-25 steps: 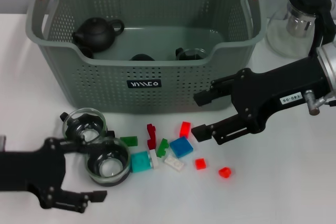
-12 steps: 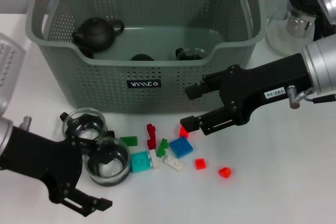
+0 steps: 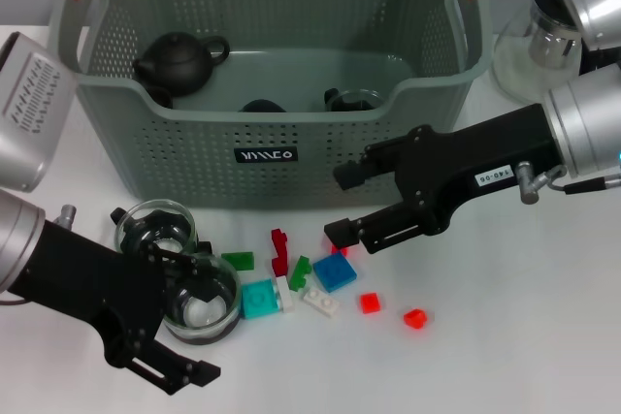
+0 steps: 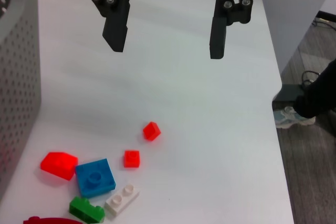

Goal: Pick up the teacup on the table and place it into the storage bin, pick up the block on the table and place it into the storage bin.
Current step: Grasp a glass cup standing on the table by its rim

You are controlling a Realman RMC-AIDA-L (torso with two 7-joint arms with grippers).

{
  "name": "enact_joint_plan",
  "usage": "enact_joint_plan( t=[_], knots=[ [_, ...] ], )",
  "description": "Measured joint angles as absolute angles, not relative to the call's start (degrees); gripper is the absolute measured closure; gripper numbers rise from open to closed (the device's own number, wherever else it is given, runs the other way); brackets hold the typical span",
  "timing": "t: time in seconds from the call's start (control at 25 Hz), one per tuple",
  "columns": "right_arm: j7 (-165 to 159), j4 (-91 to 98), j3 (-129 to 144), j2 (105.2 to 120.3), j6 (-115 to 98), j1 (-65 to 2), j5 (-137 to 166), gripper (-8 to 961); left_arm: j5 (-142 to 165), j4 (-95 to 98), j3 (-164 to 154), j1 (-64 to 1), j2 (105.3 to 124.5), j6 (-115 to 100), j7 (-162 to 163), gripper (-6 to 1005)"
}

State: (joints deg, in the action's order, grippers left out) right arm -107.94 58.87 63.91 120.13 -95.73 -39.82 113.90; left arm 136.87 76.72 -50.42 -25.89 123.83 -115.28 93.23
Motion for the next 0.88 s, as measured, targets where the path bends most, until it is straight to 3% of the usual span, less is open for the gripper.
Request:
enact_joint_plan(
  t=[0.88],
  knots=[
    [-107.31,57.3,64.23,120.06,-94.95,-40.71,113.9,128,142.4,76.5,-58.12,-26.12,124.36,-106.62,99.3,96]
  ],
)
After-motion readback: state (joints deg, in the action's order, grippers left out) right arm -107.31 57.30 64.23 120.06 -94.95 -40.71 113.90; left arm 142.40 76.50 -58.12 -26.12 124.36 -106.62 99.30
